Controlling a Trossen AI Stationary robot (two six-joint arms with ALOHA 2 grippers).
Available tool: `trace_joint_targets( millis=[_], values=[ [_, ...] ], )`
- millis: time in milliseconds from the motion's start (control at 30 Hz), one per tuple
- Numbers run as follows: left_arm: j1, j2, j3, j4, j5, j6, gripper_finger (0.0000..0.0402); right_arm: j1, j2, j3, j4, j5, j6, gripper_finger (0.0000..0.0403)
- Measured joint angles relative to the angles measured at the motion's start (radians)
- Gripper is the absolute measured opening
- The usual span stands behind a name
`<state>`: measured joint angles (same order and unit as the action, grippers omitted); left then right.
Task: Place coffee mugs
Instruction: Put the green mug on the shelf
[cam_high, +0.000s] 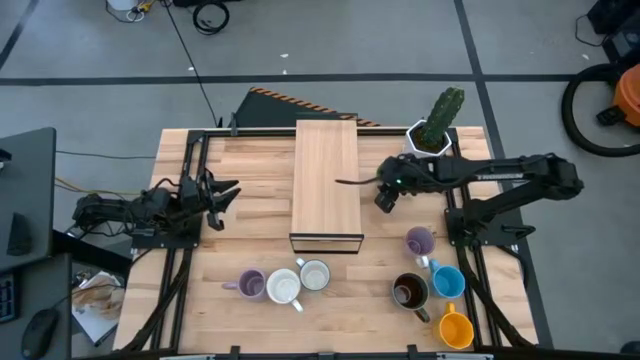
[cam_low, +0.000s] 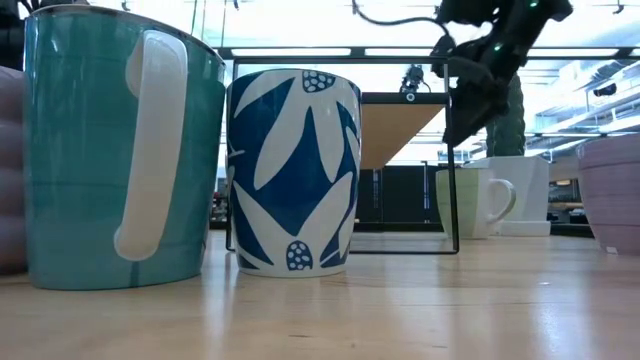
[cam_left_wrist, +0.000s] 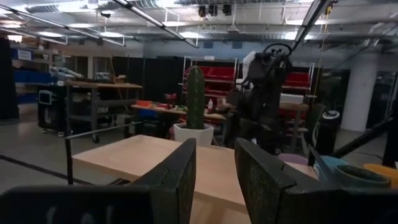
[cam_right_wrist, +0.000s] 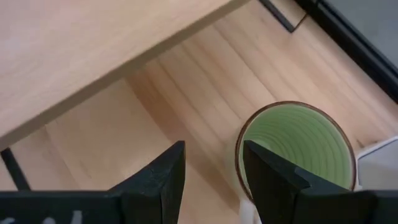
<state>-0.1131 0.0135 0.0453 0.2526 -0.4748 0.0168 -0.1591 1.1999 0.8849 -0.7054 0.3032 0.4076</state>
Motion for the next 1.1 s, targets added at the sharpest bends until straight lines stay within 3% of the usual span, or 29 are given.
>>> trace_joint_targets(
  millis=[200, 767, 900, 1100],
  values=[
    [0.000, 0.000, 0.060, -0.152, 0.000, -0.044, 0.0117, -0.061, 0.068, 0.018, -0.018, -0.018, -0.036, 0.0168],
    [0.000, 0.000, 0.062, -0.134, -0.003, 0.002, 0.0117, -0.192, 0.178, 0.018, -0.004, -0.119, -0.116, 0.0166],
    [0.000, 0.000, 0.062, -0.133, -0.004, 0.022, 0.0117, -0.191, 0.195, 0.017, -0.009, -0.160, -0.141, 0.0146],
    [0.000, 0.000, 0.063, -0.133, -0.003, 0.024, 0.0117, -0.186, 0.198, 0.017, -0.043, -0.239, -0.225, 0.0081]
  ],
)
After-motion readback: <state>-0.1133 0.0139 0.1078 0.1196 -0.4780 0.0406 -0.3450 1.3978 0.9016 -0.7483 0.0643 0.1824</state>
